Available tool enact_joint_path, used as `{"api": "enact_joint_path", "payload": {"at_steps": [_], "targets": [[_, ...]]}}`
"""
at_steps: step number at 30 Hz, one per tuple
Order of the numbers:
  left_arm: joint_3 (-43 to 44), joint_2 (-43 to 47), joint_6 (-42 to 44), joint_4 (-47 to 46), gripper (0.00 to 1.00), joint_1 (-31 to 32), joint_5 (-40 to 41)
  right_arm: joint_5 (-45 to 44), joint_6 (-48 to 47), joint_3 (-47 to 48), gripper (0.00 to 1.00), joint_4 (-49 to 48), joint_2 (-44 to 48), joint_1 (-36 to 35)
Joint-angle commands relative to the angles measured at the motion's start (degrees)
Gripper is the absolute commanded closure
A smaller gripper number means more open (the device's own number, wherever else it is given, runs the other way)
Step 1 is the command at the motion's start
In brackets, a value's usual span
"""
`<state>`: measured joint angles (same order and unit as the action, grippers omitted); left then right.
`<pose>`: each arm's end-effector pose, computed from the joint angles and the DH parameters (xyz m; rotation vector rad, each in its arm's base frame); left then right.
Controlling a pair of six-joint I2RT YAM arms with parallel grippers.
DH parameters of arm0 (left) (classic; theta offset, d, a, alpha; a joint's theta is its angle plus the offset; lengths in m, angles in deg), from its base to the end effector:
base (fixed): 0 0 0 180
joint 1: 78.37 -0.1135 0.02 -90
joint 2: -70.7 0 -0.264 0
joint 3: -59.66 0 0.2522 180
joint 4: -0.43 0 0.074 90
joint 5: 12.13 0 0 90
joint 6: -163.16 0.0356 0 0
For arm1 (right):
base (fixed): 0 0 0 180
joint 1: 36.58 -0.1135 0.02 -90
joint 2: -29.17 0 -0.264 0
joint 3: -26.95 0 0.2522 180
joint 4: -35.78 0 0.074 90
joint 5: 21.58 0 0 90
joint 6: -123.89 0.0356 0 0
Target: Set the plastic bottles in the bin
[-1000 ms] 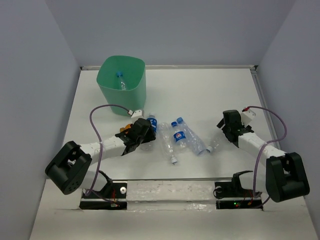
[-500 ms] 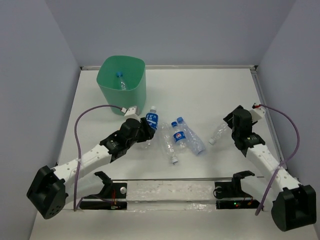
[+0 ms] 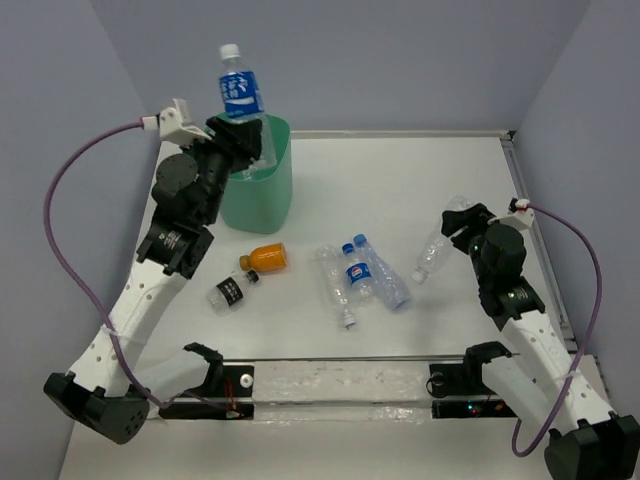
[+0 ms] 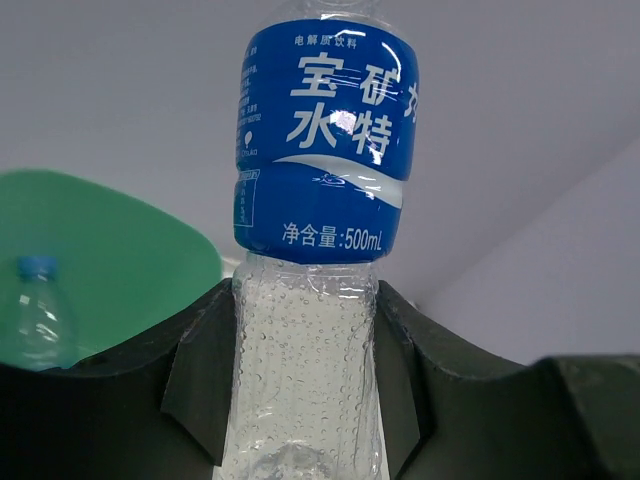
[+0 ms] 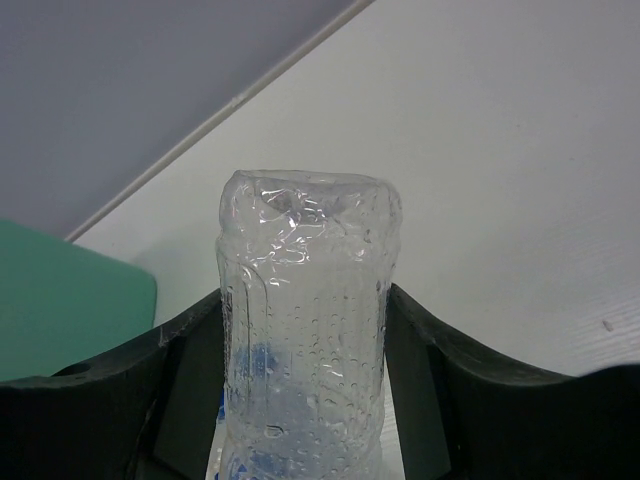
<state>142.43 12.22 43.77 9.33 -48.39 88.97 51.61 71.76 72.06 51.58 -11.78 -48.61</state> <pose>0.1913 -0.1024 0.4712 -0.1634 1.3359 -0.7550 0.1762 0.0270 0.2830 0.6026 1.6749 0.3708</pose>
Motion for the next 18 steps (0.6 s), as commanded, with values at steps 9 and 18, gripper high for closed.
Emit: {"api": "enact_joint_path", "payload": {"at_steps": [9,18], "targets": [[8.6,-18.07,15.93,-16.03,0.59,-12.93,12.55,8.91,-5.08,3.36,0.51,-6.26,2.45,-7.22],[-3.0,-19.74,20.33,-25.89,0.55,-14.07,16.59,9.0,-6.49,6.52,0.51,-9.77,-1.06,-14.86]]}}
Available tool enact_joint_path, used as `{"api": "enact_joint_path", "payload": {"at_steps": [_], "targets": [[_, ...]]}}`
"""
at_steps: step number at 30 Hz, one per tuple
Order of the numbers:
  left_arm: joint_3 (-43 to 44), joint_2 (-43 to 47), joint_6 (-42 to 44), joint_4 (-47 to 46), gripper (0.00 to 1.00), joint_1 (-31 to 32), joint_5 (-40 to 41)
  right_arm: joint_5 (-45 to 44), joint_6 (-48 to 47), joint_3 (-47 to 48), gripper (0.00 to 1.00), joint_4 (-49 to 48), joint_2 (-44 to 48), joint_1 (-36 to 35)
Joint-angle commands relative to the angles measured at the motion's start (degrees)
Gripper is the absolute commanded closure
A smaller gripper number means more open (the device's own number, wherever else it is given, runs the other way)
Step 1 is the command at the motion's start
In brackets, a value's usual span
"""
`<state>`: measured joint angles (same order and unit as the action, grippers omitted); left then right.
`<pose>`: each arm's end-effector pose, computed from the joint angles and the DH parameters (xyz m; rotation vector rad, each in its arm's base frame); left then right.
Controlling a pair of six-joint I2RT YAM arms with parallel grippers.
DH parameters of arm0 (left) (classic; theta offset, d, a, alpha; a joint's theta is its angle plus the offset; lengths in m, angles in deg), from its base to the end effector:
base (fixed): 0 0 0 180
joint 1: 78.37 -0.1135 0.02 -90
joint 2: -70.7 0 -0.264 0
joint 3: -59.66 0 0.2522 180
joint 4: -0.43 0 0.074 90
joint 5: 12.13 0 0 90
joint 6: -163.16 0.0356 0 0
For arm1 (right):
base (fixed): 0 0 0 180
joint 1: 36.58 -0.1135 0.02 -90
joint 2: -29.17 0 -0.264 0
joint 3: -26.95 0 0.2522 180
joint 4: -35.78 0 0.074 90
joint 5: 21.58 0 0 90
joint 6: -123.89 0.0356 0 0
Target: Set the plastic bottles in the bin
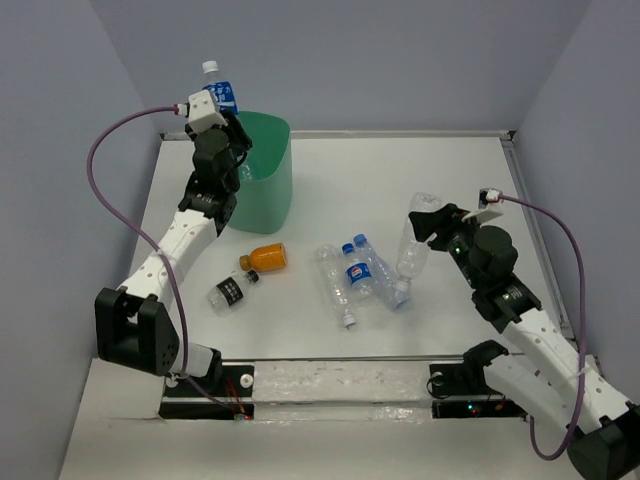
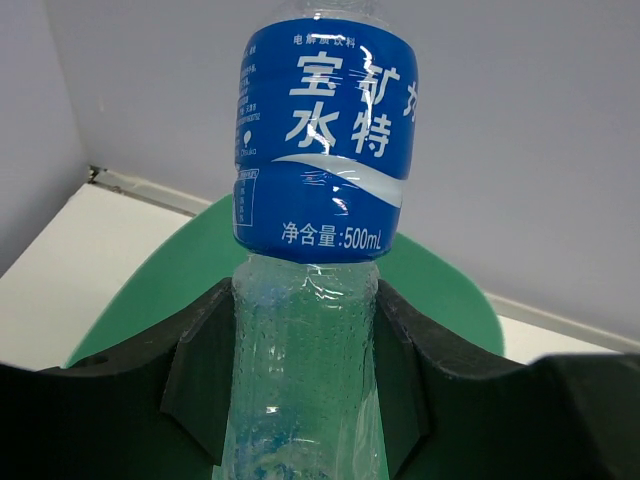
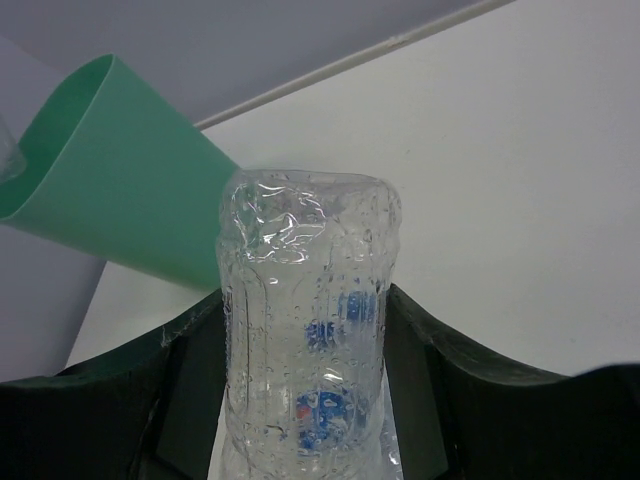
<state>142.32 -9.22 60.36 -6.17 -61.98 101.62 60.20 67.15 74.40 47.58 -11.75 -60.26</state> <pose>0.3215 -0.0796 0.4028 -0.2987 1.3912 -0.1289 0.1668 0.0676 0.3051 0.2526 1.6821 0.6307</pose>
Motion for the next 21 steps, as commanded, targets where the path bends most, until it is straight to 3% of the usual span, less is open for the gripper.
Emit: {"api": "enact_joint_path", "payload": {"at_steps": [1,6,7,11,17,21], "targets": [[-3.42,1.52,4.01,-10.75,0.53,-0.47,4.2,-0.03,-2.05,4.97,0.51,-6.39,-2.04,-3.73],[-7.54,1.52,3.66,-11.55,0.4,-0.56,4.2,-0.03,-2.49,7.7,0.51,-9.55,-5.74,-5.67],[-8.08,2.04,3.48,-11.63,0.28,-0.47,4.38,-0.03,-2.67,8.4,0.51,-10.08,-6.44,-6.37],[-10.01,4.33,2.78,-11.63,0.03,-0.47,4.91,-0.47,-4.86,14.71,0.51,-12.63,-13.54,-9.09],[-7.83,9.42,0.59,-9.79,0.01,-0.47,1.93,-1.7,-10.74,25.09,0.51,-17.19,-24.01,-16.64],[-4.4,14.17,-3.45,-2.6,0.01,-0.47,-2.47,-0.83,-15.05,33.97,0.52,-20.62,-32.09,-19.65]]}}
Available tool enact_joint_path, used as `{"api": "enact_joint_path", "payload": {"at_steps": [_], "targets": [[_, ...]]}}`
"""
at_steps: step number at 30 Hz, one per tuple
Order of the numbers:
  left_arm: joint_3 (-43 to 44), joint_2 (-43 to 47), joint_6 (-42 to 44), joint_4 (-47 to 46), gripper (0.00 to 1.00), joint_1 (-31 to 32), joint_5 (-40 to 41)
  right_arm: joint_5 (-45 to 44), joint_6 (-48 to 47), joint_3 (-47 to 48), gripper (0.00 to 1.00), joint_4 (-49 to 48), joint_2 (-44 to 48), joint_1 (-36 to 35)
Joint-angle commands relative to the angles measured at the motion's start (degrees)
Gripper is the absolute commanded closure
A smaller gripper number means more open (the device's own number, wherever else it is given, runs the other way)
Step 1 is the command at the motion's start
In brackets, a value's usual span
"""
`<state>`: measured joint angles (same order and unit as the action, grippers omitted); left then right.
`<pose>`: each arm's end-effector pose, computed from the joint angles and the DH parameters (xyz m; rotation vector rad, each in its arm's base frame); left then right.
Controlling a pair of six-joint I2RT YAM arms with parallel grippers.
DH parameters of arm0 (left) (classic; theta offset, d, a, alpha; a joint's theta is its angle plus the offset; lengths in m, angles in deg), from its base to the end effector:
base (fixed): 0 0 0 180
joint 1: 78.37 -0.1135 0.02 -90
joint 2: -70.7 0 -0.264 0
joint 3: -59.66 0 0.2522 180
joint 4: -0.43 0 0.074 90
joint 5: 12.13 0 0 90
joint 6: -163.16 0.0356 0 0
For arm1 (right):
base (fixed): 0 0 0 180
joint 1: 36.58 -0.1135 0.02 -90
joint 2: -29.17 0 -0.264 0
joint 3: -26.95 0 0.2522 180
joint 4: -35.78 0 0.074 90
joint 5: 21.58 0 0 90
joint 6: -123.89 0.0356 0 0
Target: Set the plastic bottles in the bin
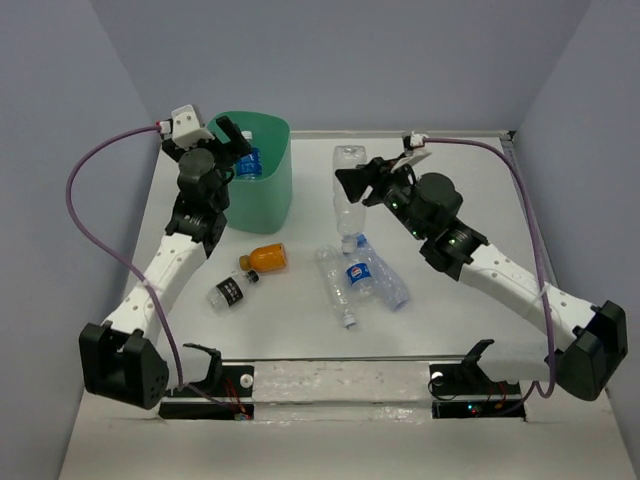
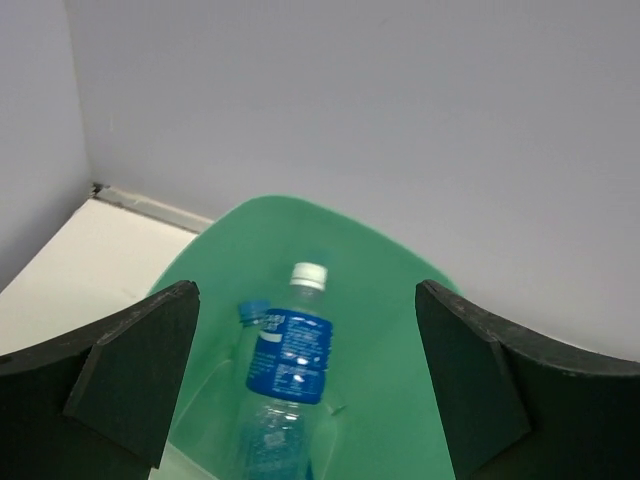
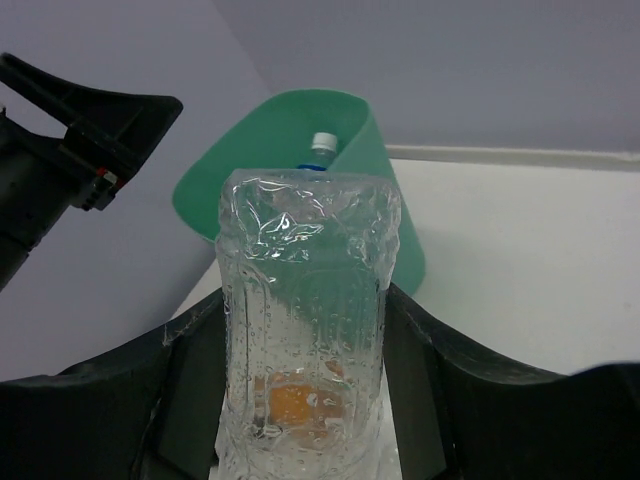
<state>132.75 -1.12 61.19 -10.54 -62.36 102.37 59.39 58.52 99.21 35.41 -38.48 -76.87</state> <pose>0.2864 -0.0668 0.3925 -0.3111 1.3421 -0.1186 0.2170 0.1766 0.3874 -0.0779 1.5349 0.7945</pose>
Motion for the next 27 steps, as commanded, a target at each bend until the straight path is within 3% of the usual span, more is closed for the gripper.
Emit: {"api": "enact_joint_path", "payload": {"at_steps": [1,4,8,15,19,23,26,27], "targets": [[5.79,8.42,-5.51,3.62,0.01,-0.19,-6.01,0.94,-7.3,12.92,0.52,-9.94,-8.6,-3.91],[6.06,14.12,-9.37,10.65,0.01,-0.1,-12.59,2.88,-9.94,18.65,0.52,-13.01,-13.89,-4.97],[0.02,22.75,-10.71,18.73,0.01,-0.19,-17.02,6.31,-12.31,31.98,0.52,-14.35,-25.55,-5.59],[-11.42,39.01,-6.14,27.28,0.01,-0.1,-14.13,6.84,-15.3,52.48,0.53,-13.82,-41.39,-5.59],[-18.27,47.36,-5.96,28.77,0.01,-0.1,-9.74,8.42,-16.53,67.94,0.54,-12.33,-55.87,-6.11],[-19.25,48.35,-6.66,28.42,0.01,0.34,-10.16,8.42,-20.57,85.94,0.54,-10.4,-68.61,-6.64],[-19.17,48.08,-6.75,28.24,0.01,0.42,-10.69,8.33,-21.37,89.24,0.42,-10.04,-73.39,-6.64],[-19.25,48.17,-6.93,28.42,0.01,0.51,-10.26,8.42,-21.28,88.03,0.28,-10.3,-73.23,-6.64]]}}
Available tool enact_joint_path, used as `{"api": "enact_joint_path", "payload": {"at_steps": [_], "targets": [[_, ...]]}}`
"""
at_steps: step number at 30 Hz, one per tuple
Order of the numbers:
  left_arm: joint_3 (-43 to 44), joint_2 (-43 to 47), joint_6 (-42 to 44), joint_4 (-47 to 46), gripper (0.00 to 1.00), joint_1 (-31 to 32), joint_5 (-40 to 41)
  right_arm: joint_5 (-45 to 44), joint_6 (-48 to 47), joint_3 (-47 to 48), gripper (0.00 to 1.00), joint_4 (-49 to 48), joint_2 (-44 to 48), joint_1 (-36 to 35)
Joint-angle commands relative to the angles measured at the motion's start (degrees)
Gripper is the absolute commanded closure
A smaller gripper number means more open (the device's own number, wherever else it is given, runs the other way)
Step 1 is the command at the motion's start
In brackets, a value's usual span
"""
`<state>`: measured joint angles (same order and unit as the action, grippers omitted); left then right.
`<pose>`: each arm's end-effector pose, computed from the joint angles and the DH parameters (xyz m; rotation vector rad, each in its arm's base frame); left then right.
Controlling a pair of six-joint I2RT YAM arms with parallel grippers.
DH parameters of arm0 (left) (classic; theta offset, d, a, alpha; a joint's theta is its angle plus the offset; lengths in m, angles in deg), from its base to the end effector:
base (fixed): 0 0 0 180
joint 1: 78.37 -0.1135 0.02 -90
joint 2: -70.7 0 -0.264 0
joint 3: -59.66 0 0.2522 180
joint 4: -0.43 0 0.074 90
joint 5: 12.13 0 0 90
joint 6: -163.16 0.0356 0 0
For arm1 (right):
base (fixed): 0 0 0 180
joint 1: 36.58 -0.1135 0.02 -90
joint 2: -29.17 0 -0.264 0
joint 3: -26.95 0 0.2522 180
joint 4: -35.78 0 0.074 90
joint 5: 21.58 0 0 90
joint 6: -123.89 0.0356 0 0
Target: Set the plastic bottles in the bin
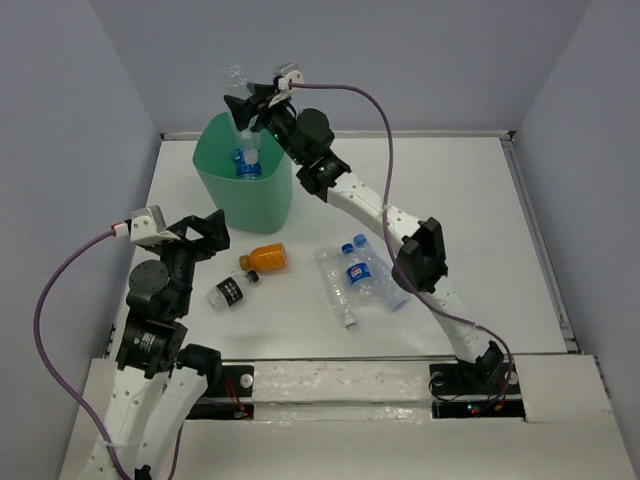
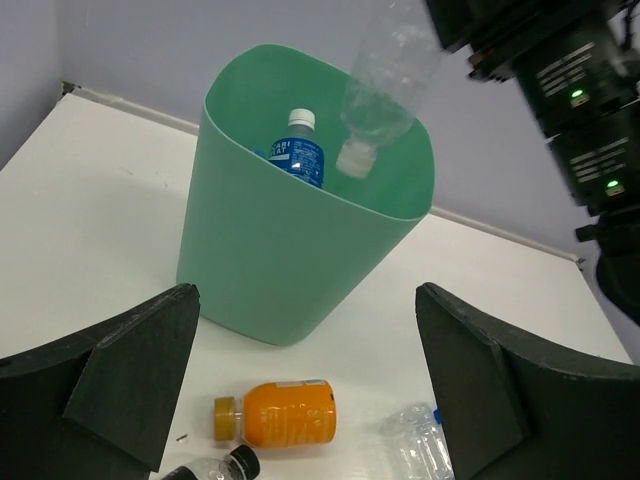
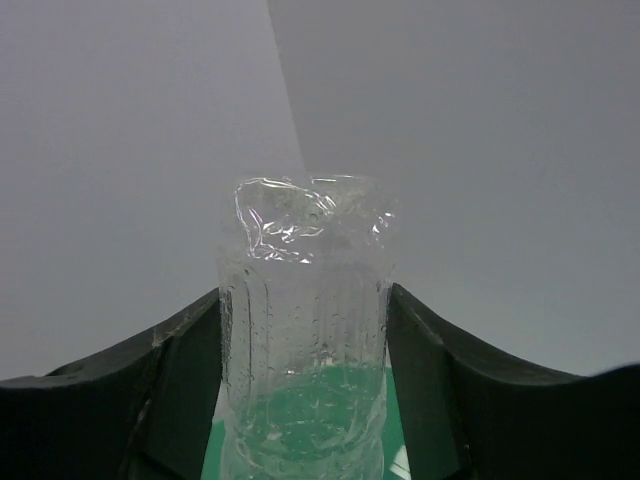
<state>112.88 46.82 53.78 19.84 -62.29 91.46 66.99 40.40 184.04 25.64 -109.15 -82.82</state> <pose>0.1036 -0.0212 0.3627 -0.2383 1.3910 -0.3479 0.3824 0.3980 0.4232 -0.3520 1.0429 0.8161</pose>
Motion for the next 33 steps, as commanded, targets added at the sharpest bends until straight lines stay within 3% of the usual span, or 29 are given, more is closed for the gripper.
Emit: {"api": "enact_joint_path", "payload": {"at_steps": [1,4,9,11,13,16,18,22,24,27,29,33], "targets": [[0.7,0.5,0.57,-1.78,0.01,0.62,0.92,0.99,-2.99,1.45,0.2,-1.14,-1.87,-0.7],[0.7,1.2,0.3,-1.61,0.01,0.71,2.5,3.71,-2.9,-3.3,0.08,-3.17,2.17,-1.22],[0.79,0.41,0.3,-1.61,0.01,0.62,3.11,8.19,-1.58,-8.83,0.08,1.4,11.03,-1.22],[0.88,0.15,0.39,-1.26,0.01,0.62,4.34,11.95,-0.79,-19.27,0.12,1.31,22.16,-1.22],[0.97,0.24,0.3,-0.82,0.01,0.54,6.09,14.95,-0.88,-27.79,0.17,1.31,25.09,-1.22],[0.79,1.03,-0.31,-0.55,0.01,0.45,9.17,22.41,-3.32,-47.98,0.23,3.06,37.21,-1.22],[0.7,0.68,-0.49,-0.38,0.01,0.27,8.92,22.88,-3.78,-54.52,0.27,4.91,40.57,-1.22],[1.32,-3.88,-1.63,0.68,0.01,0.27,1.13,12.88,-0.89,-71.93,0.29,5.44,48.39,-1.22],[2.37,-5.99,-1.11,1.99,0.02,0.27,-4.42,4.27,1.48,-80.78,0.2,6.93,53.21,-1.22],[1.5,-10.21,-0.93,4.53,0.03,0.27,-15.84,-7.67,4.56,-86.45,0.1,15.34,58.23,-1.22],[-0.34,-11.71,-1.71,5.33,0.05,0.45,-22.53,-16.01,8.94,-90.75,0.09,21.95,60.26,-0.7],[-2.98,-12.77,-6.27,4.46,0.04,3.86,-27.82,-19.75,14.4,-97.61,0.11,28.29,64.49,2.81]]}}
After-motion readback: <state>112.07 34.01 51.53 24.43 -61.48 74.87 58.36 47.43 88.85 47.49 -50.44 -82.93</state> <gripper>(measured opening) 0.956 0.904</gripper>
